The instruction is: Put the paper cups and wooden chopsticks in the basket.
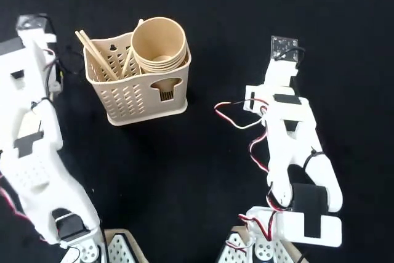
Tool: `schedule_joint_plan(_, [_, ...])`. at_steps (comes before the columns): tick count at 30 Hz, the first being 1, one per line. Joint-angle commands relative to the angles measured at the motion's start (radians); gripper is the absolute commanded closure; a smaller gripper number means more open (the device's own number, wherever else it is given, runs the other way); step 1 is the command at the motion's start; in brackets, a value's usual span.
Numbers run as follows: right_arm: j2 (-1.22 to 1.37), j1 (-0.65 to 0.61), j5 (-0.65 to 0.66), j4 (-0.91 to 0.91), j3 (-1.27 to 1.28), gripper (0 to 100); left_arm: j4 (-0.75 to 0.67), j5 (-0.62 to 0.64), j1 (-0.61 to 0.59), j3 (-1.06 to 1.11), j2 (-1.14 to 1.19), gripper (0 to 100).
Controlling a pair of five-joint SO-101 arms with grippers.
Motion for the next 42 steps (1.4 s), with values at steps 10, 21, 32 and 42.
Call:
schedule_joint_plan(10, [-0.03, -0.068, 0.048, -0.018, 0.01, 95.6, -0.4, 0.164, -0.024, 0.734, -1.042, 97])
schedule_joint_plan(21, [0.024, -0.081, 0.089, -0.146, 0.039, 98.7, -1.042, 0.496, 0.038, 1.248, -1.745, 97])
schedule_joint_plan(32, [0.048, -0.084, 0.158, -0.172, 0.038, 98.7, -1.278, 0.373, 0.4, 1.317, -1.824, 97])
schedule_joint_plan(42, [0.048, -0.084, 0.158, -0.172, 0.038, 98.7, -1.312, 0.374, 0.397, 1.369, -1.656, 97])
